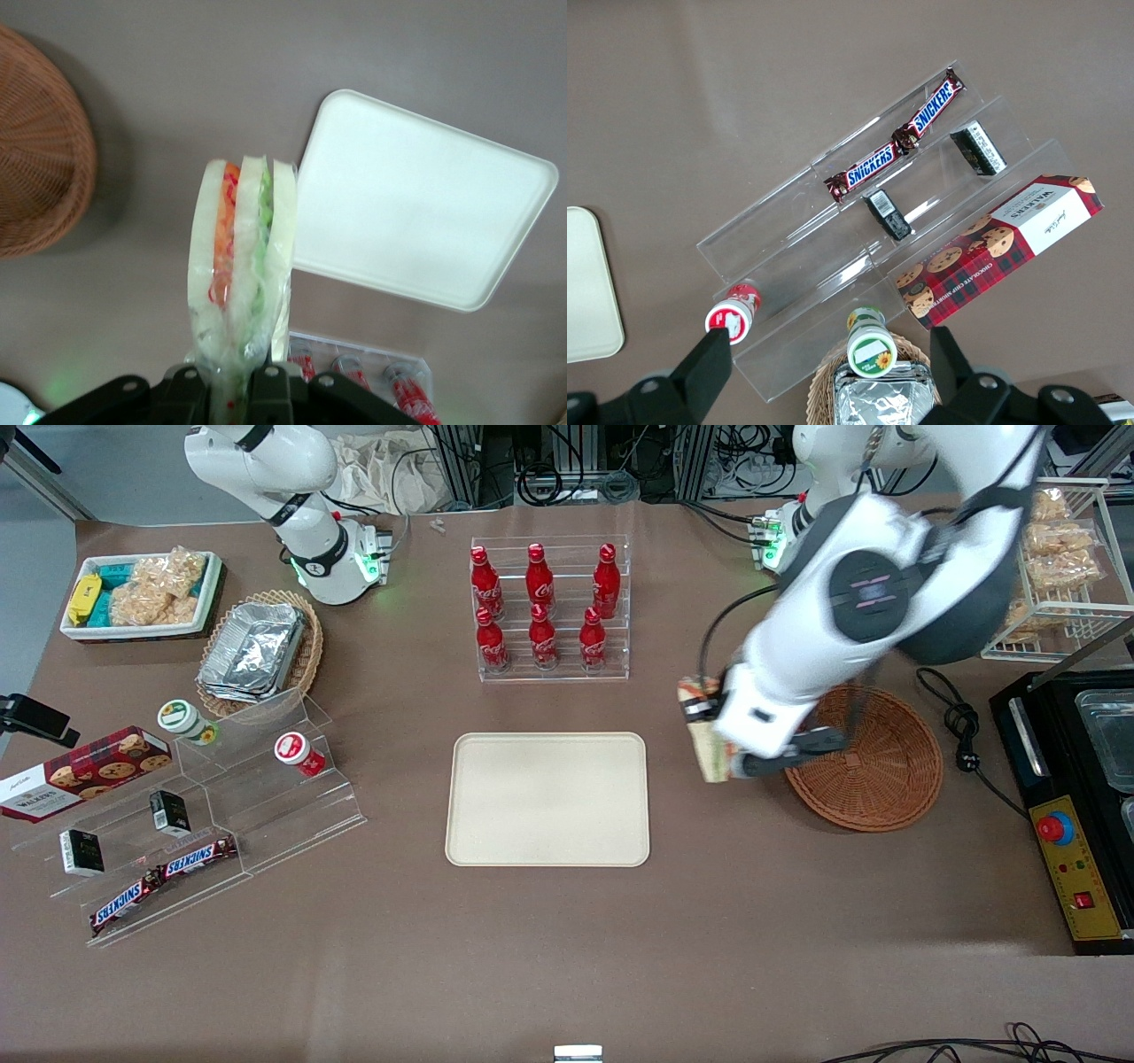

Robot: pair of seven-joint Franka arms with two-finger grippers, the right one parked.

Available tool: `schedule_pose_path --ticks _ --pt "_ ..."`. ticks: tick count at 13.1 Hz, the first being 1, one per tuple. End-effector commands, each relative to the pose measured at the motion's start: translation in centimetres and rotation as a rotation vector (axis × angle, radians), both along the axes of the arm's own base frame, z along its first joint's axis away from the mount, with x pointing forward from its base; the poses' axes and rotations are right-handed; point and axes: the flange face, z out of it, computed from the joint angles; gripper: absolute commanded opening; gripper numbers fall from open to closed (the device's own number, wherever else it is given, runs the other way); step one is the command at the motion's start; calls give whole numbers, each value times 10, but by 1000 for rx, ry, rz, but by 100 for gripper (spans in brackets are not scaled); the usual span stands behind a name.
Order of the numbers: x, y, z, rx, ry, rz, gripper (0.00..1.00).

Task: Place sandwich from basket to tray
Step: 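Carry the sandwich over the cream tray and lower it onto it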

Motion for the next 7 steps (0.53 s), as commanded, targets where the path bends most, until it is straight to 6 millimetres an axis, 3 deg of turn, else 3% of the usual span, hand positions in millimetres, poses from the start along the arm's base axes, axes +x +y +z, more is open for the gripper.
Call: schedule_pose_path --ticks 1,2,5,7 --pt "8 -43 -52 -9 22 -55 0" --pt "7 -58 -61 -31 5 -58 0" --pt "-1 -104 -114 -58 -7 -48 0" --pt "-9 -122 -146 -11 -27 -63 0"
